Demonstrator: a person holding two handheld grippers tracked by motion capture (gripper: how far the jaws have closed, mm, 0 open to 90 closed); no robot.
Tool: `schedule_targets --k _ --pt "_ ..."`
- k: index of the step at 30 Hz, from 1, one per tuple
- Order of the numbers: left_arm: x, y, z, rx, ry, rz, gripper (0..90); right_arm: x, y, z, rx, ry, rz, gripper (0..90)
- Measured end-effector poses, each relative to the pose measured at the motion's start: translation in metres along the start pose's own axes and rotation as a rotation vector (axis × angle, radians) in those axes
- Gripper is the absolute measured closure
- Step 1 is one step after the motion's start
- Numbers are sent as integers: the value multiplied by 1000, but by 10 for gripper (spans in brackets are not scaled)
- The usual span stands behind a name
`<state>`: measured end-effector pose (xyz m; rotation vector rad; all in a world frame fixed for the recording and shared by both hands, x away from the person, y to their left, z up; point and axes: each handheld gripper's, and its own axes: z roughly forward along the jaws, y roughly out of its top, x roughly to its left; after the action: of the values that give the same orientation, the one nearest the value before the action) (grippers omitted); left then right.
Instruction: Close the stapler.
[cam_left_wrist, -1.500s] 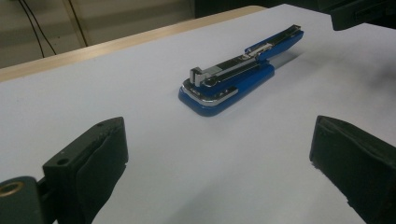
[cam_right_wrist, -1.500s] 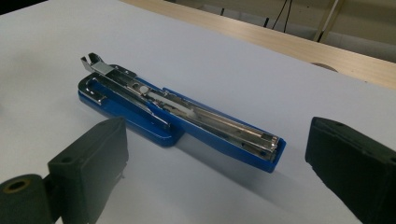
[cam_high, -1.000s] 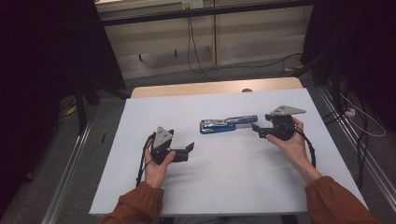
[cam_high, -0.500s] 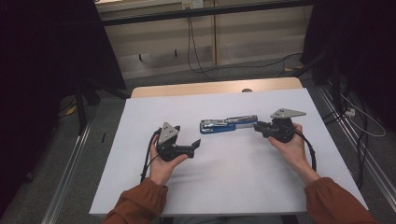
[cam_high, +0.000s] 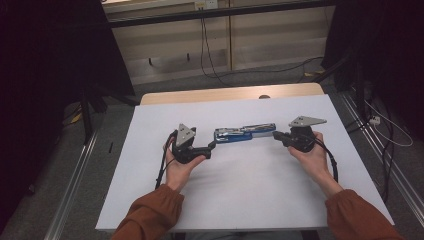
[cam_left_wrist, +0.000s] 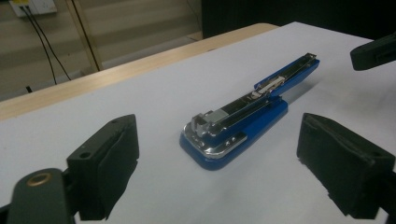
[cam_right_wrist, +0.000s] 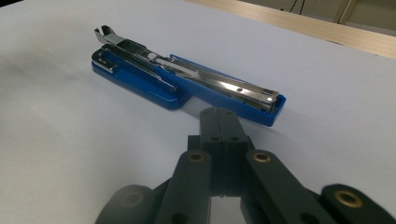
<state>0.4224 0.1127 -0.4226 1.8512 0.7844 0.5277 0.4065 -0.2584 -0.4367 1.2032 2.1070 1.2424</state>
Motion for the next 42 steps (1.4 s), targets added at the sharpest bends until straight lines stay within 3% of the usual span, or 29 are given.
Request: schedule_targets --k 6,12,14,17,21,26,32,39,42 --pt "6 7 7 -18 -14 -2 202 -3 0 0 0 -4 -5 900" --pt "10 12 18 -10 -35 -31 273 -4 -1 0 3 -2 -2 900" --pt "11 13 23 -18 -62 -4 324 -3 -1 1 -3 -2 -4 900" --pt "11 14 31 -1 -83 -25 394 1 1 1 -16 3 -12 900" --pt "8 15 37 -10 -83 -36 493 3 1 3 -4 7 -13 900" --pt "5 10 39 31 -105 -31 593 -2 0 3 -2 -8 1 900" --pt "7 10 38 19 -107 -40 763 -4 -3 6 15 -13 8 900" --pt "2 6 44 41 -126 -28 894 -5 -4 11 28 -12 10 900" --pt "1 4 46 59 -136 -29 900 -7 -3 13 32 -20 -1 900"
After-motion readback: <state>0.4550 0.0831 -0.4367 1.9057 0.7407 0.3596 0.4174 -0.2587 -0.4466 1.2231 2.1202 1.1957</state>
